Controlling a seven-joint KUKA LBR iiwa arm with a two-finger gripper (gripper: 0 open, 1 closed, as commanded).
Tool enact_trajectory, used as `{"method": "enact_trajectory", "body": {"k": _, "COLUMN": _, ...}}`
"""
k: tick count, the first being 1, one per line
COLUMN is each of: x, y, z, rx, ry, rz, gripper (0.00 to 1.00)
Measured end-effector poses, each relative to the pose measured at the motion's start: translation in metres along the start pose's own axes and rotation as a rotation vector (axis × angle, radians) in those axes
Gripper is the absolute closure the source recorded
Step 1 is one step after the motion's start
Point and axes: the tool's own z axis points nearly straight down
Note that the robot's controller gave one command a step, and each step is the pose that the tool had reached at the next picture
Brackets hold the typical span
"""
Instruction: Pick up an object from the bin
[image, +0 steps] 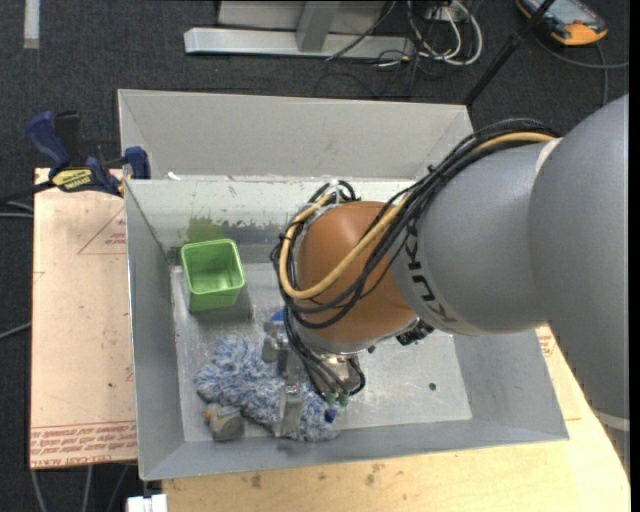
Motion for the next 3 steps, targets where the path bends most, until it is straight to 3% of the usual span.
{"method": "enact_trajectory", "body": {"k": 1, "x": -0.002, "y": -0.001, "z": -0.004, "rx": -0.001, "ry": -0.007, "rz": 0.004, "gripper": 0.00}}
{"method": "enact_trajectory", "body": {"k": 2, "x": -0.032, "y": -0.003, "z": 0.042, "rx": -0.002, "ry": -0.014, "rz": -0.074, "gripper": 0.00}}
{"method": "enact_trajectory", "body": {"k": 3, "x": -0.036, "y": 0.010, "z": 0.073, "rx": -0.002, "ry": -0.004, "rz": 0.021, "gripper": 1.00}}
